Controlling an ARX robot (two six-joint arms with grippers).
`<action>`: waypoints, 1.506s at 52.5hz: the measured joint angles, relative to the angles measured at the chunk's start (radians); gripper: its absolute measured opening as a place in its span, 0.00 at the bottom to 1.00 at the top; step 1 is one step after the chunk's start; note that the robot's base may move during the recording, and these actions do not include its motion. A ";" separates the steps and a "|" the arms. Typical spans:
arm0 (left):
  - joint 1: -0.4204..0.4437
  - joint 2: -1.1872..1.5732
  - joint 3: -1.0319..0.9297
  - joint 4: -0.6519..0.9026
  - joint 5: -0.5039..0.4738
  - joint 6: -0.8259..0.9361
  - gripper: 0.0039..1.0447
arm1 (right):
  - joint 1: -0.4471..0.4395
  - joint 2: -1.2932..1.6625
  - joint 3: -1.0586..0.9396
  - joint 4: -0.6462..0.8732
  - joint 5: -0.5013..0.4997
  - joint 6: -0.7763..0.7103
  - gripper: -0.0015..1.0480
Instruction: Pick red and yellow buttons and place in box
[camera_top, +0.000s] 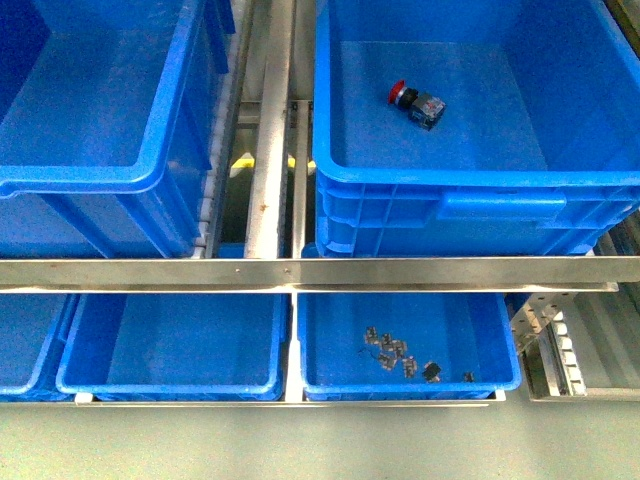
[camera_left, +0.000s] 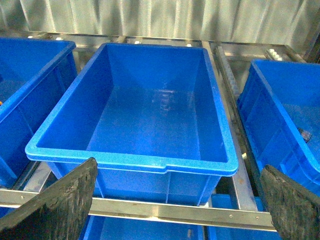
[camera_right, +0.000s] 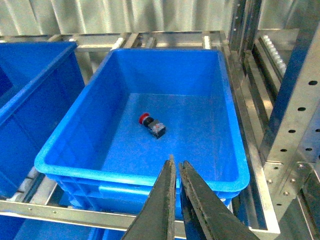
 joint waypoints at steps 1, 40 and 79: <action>0.000 0.000 0.000 0.000 0.000 0.000 0.93 | 0.000 -0.015 0.000 -0.014 0.000 0.000 0.04; 0.000 0.000 0.000 0.000 0.000 0.000 0.93 | 0.000 -0.495 -0.002 -0.463 0.000 0.000 0.04; 0.000 0.000 0.000 0.000 0.000 0.000 0.93 | 0.000 -0.741 -0.001 -0.714 0.000 -0.002 0.34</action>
